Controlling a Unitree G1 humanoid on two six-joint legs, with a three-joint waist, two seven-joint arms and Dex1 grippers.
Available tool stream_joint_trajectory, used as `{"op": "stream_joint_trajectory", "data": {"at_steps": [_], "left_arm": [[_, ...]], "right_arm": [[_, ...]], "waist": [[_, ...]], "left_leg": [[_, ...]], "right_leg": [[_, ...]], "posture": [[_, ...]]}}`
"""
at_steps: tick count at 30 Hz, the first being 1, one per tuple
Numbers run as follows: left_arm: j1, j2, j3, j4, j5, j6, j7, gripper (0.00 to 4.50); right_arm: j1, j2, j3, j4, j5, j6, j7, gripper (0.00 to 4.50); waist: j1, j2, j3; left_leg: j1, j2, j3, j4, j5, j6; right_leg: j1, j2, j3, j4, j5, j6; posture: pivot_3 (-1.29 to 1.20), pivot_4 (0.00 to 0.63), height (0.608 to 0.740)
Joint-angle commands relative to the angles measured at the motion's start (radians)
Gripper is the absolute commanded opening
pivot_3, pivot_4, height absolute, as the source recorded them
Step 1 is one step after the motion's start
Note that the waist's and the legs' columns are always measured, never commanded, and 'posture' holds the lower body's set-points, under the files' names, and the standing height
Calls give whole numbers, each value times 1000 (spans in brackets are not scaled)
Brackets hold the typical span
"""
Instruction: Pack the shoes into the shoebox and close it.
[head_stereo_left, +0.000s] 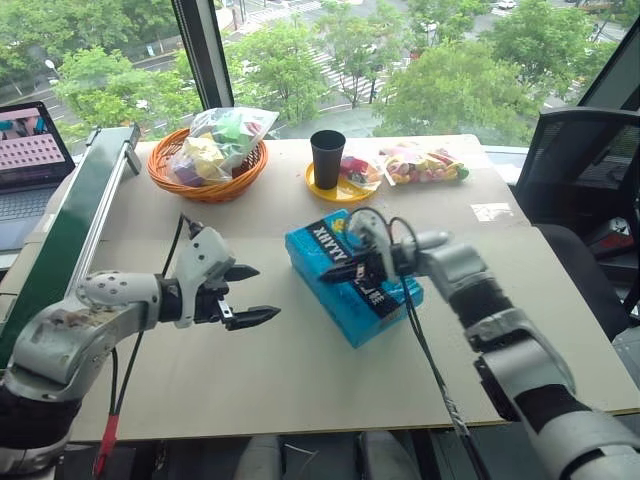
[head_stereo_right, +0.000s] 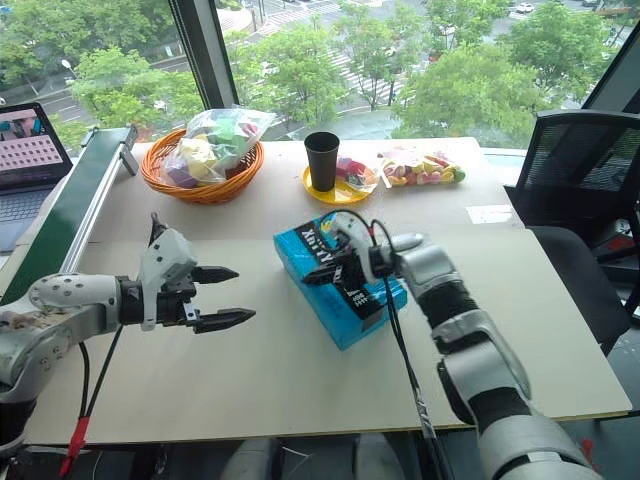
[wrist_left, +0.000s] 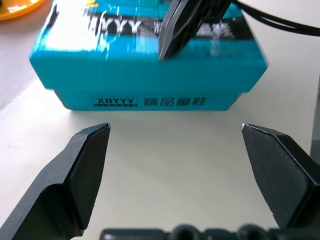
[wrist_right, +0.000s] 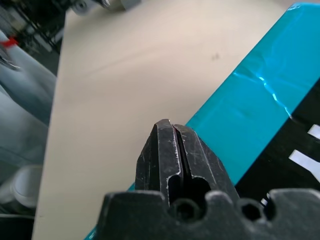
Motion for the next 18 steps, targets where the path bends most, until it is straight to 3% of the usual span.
{"op": "stream_joint_trajectory", "data": {"at_steps": [1, 4, 7, 11, 14, 18], "left_arm": [[18, -8, 56, -59, -17, 9, 41, 4500], [38, -21, 59, -74, -6, 3, 77, 4500], [49, -31, 55, -84, -8, 0, 97, 4500], [89, -50, 46, -79, 7, -26, 113, 4500], [108, -83, 37, -66, 25, -57, 133, 4500], [148, -184, 43, -71, 42, -103, 200, 4500]], "right_arm": [[19, -18, 84, 138, -172, -160, -39, 16], [44, -37, 130, 197, -275, -326, -101, 16], [42, -17, 39, 171, -188, -292, -52, 16], [42, -101, -156, -117, -11, -110, -30, 1120], [77, -167, -196, -260, 8, -41, -37, 2060], [128, -272, -298, -414, 60, 70, -69, 3313]], "waist": [[0, -2, -2], [-1, -3, -6], [4, -7, -10], [12, -6, -8], [14, -4, -7], [5, -5, -8]], "left_leg": [[2, 0, 0, 0, 0, 0], [10, 1, 0, -1, 0, 0], [34, 2, 0, -5, -2, -3], [35, 2, 0, -5, -2, -3], [14, 1, -1, -1, -2, -3], [-1, 1, -1, -1, -2, -3]], "right_leg": [[1, 0, 0, 0, 0, 0], [9, 1, 0, 0, 0, 0], [33, 2, -1, -3, -6, 6], [35, 1, 0, -5, -8, 5], [15, 1, 1, -1, -2, -2], [-2, 2, 1, 2, -1, -3]], "posture": [[0, 150, 738], [0, 150, 738], [0, 150, 738], [0, 150, 738], [0, 150, 738], [0, 150, 738]]}}
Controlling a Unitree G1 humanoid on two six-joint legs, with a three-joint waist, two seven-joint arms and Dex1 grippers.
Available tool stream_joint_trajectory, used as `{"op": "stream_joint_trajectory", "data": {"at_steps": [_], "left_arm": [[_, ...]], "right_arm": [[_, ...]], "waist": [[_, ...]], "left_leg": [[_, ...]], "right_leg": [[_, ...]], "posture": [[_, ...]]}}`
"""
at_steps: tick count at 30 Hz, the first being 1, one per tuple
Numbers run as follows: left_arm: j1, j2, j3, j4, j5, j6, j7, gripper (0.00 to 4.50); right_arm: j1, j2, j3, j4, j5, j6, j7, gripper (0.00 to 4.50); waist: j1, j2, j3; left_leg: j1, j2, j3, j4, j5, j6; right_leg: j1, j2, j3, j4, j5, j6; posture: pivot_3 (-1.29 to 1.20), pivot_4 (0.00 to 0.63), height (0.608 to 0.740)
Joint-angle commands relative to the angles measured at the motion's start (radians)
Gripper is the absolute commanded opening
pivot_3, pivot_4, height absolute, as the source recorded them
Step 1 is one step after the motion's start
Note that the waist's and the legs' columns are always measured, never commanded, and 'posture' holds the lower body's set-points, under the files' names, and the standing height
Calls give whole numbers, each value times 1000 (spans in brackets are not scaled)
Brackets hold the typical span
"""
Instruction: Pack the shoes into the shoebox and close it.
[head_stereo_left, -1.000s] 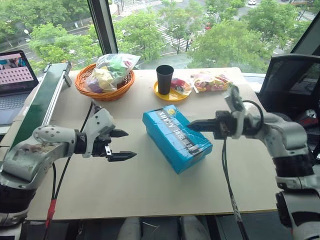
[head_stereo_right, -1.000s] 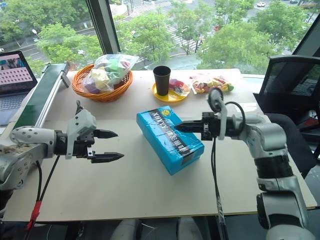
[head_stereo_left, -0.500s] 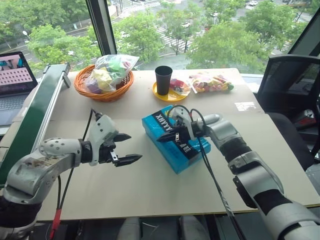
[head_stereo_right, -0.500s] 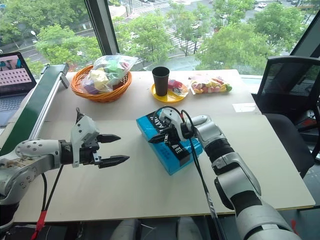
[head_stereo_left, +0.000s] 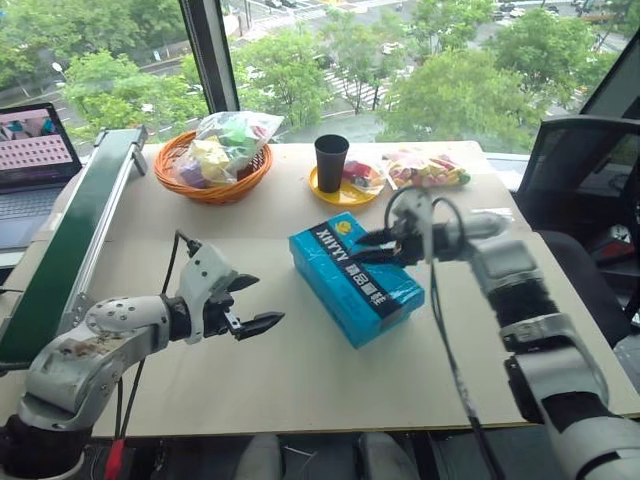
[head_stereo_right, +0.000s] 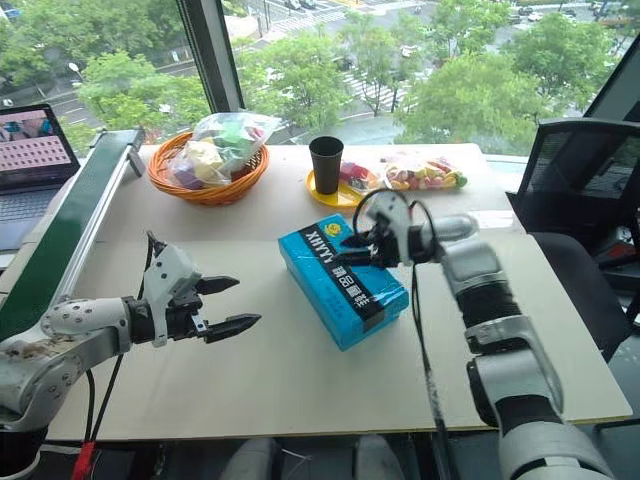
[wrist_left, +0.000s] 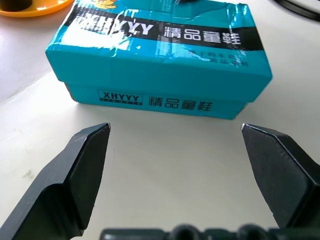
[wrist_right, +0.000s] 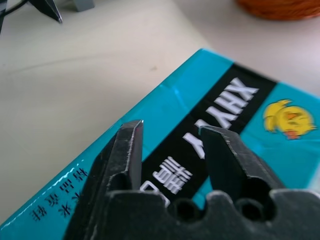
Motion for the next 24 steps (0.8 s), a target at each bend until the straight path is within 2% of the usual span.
{"op": "stream_joint_trajectory", "data": {"at_steps": [1, 3, 5, 8, 10, 13, 17, 21, 24], "left_arm": [[43, -97, 16, -10, 53, -94, 99, 4500], [84, -159, 16, 2, 124, -156, 178, 4500], [134, -240, 34, 15, 174, -231, 253, 4500], [215, -325, 40, 29, 242, -323, 325, 4500], [287, -364, 18, 64, 306, -398, 357, 4500], [344, -429, 27, 136, 381, -499, 423, 4500], [387, -516, 46, 221, 407, -600, 475, 4500], [403, -574, 62, 294, 433, -696, 508, 4500], [432, -620, 67, 419, 467, -791, 543, 4500]], "right_arm": [[34, -66, -115, -120, 51, 80, -64, 3750], [67, -90, -175, -88, 54, 96, -127, 4447], [122, -102, -237, -14, 34, 52, -216, 4480], [181, -84, -299, 146, -33, -74, -428, 4480], [256, -75, -283, 237, -110, -198, -551, 4480], [324, -30, -305, 318, -128, -316, -657, 4480], [397, 82, -320, 319, -114, -413, -752, 4480], [468, 167, -305, 241, -114, -477, -775, 4480], [572, 233, -291, 165, -194, -575, -927, 4480]], "waist": [[-3, 0, 0], [-4, 0, 0], [2, 0, 0], [10, -1, 0], [14, -1, 0], [18, 0, 0], [-4, 0, 0], [-7, 0, 0], [-3, 1, -1]], "left_leg": [[0, 0, 0, 0, -1, 1], [-1, 0, 1, -1, -1, 1], [-1, -1, 1, -1, -1, 1], [0, -1, 1, 0, -1, 1], [0, -1, 1, 0, -1, 1], [2, -2, 2, 0, -1, 1], [3, -2, 3, 0, -1, 1], [6, -1, 4, 1, -1, 1], [6, -1, 4, 1, -1, 1]], "right_leg": [[0, 0, 0, -1, 0, 0], [0, -1, 1, -3, 0, 0], [1, -1, 1, -4, 0, 0], [2, -1, 1, -5, 0, 0], [3, -1, 1, -5, 0, 0], [3, -1, 3, -4, 0, 0], [3, 0, 6, -2, 0, 0], [6, 0, 7, -2, 1, 1], [5, 0, 7, -2, 1, 2]], "posture": [[0, 150, 738], [0, 150, 738], [0, 150, 738], [0, 150, 738], [0, 150, 738], [0, 150, 738], [0, 150, 738], [0, 150, 738], [0, 150, 738]]}}
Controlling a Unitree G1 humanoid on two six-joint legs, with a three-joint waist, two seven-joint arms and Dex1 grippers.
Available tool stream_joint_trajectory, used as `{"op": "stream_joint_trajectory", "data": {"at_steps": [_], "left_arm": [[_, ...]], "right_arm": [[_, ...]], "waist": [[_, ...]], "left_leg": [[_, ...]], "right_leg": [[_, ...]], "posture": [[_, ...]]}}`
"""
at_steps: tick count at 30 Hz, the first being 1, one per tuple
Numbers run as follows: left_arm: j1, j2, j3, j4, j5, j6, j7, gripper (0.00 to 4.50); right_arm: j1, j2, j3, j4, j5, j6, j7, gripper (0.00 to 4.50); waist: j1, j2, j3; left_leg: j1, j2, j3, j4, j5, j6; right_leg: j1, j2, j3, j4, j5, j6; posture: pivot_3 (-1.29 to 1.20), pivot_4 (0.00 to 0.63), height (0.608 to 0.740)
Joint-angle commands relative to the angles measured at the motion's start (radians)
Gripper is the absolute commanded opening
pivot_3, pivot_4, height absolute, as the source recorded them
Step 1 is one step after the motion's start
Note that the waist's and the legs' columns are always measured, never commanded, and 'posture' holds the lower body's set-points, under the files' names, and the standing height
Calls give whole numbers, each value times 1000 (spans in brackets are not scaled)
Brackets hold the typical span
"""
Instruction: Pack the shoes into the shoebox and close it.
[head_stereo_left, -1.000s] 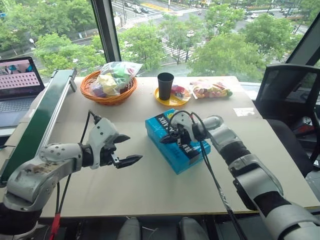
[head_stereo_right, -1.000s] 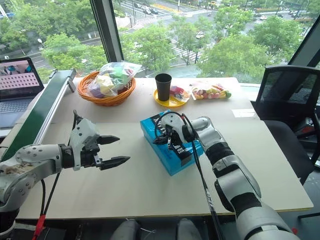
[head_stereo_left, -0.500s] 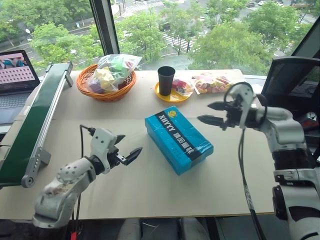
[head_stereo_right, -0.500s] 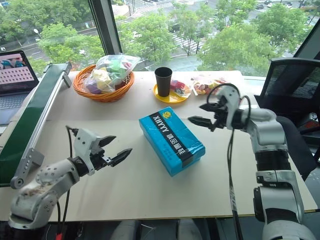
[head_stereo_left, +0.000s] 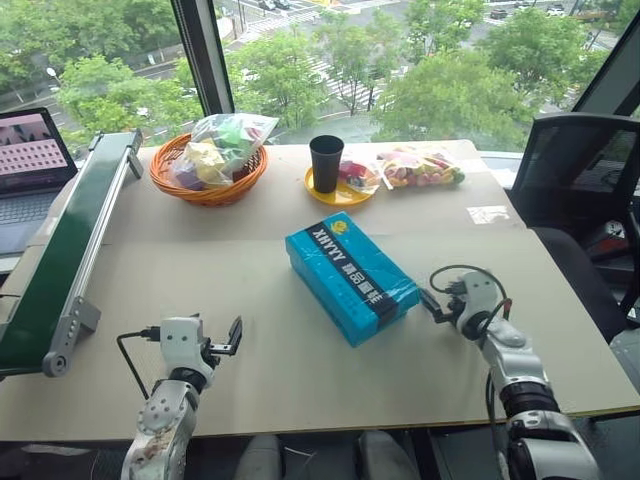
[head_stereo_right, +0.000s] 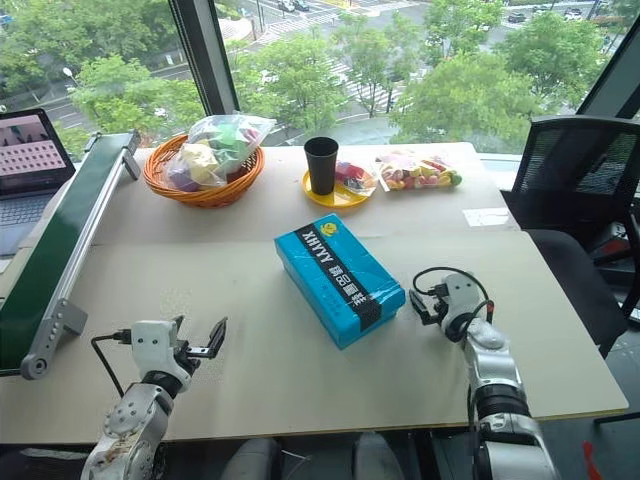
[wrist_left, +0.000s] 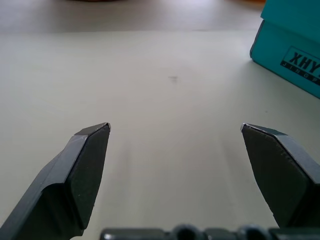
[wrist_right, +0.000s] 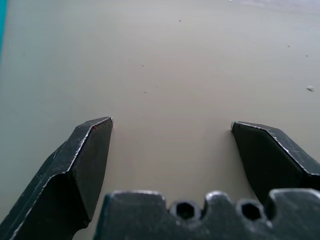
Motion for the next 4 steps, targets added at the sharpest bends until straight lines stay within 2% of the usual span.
{"op": "stream_joint_trajectory", "data": {"at_steps": [1, 4], "left_arm": [[40, -41, 14, 123, 40, -130, 30, 4500], [48, -84, 28, 133, 4, -146, 35, 4500]], "right_arm": [[105, 60, 25, -107, -80, -116, -155, 4480], [131, 89, 28, -141, -101, -120, -211, 4480]], "waist": [[2, 0, -3], [1, -1, -4]], "left_leg": [[0, 0, 0, 0, 0, 0], [0, 0, 0, -1, 0, 0]], "right_leg": [[0, 0, 0, 0, 0, 0], [0, 0, 0, -1, 0, 0]], "posture": [[0, 150, 738], [0, 150, 738]]}}
